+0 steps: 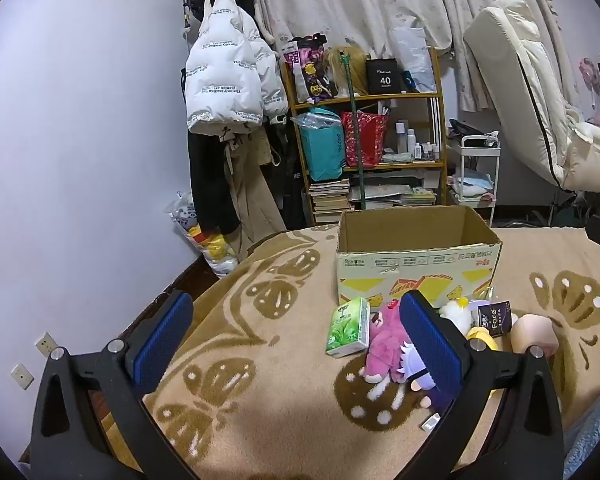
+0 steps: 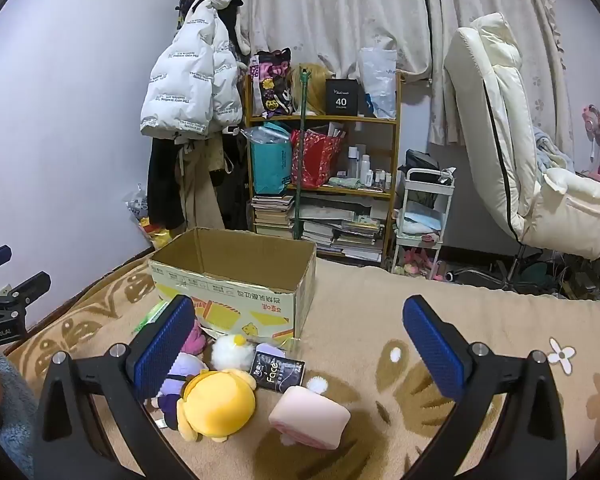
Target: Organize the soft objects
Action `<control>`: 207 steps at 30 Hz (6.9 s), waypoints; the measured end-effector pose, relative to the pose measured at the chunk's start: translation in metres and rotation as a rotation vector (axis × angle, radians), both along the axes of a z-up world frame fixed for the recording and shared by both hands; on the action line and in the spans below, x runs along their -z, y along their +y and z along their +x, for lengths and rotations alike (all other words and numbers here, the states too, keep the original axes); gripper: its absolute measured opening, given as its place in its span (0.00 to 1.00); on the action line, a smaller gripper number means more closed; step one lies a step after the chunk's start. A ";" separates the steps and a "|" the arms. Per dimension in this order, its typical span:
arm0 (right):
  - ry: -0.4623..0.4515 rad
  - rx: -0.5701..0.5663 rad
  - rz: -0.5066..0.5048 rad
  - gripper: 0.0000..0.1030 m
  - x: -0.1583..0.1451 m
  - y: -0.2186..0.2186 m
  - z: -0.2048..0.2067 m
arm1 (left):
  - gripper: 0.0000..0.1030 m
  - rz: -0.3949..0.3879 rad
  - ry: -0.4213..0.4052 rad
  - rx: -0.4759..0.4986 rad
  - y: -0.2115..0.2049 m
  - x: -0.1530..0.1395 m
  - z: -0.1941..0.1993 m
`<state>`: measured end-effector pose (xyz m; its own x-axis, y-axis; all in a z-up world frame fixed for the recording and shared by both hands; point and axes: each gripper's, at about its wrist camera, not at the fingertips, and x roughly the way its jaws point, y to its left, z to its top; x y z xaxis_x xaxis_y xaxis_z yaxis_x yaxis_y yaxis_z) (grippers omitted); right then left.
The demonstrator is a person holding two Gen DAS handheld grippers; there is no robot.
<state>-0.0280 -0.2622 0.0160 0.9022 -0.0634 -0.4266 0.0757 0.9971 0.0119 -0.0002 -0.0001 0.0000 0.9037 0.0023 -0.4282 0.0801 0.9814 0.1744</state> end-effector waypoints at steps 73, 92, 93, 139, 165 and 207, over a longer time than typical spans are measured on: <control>0.009 0.002 -0.001 1.00 0.004 -0.001 0.001 | 0.99 0.006 -0.001 0.001 0.000 0.000 0.000; 0.011 0.002 0.001 1.00 0.004 -0.001 0.001 | 0.99 0.006 0.000 0.001 0.000 0.000 0.001; 0.010 0.002 0.000 1.00 0.004 -0.001 0.001 | 0.99 0.007 0.000 0.001 0.000 0.000 0.001; 0.368 0.020 0.209 1.00 0.063 -0.037 0.078 | 0.99 0.145 0.279 0.030 -0.027 0.040 0.115; 0.795 0.017 0.333 1.00 0.178 -0.055 0.119 | 0.99 0.052 0.598 0.002 -0.022 0.139 0.200; 0.824 0.047 0.331 0.70 0.190 -0.051 0.123 | 0.50 -0.030 0.642 0.003 -0.018 0.154 0.195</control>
<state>0.0951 -0.3133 -0.1742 0.2997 0.1489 -0.9423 0.2281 0.9479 0.2224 0.1944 -0.0186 -0.1537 0.4677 -0.0202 -0.8837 0.1620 0.9848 0.0633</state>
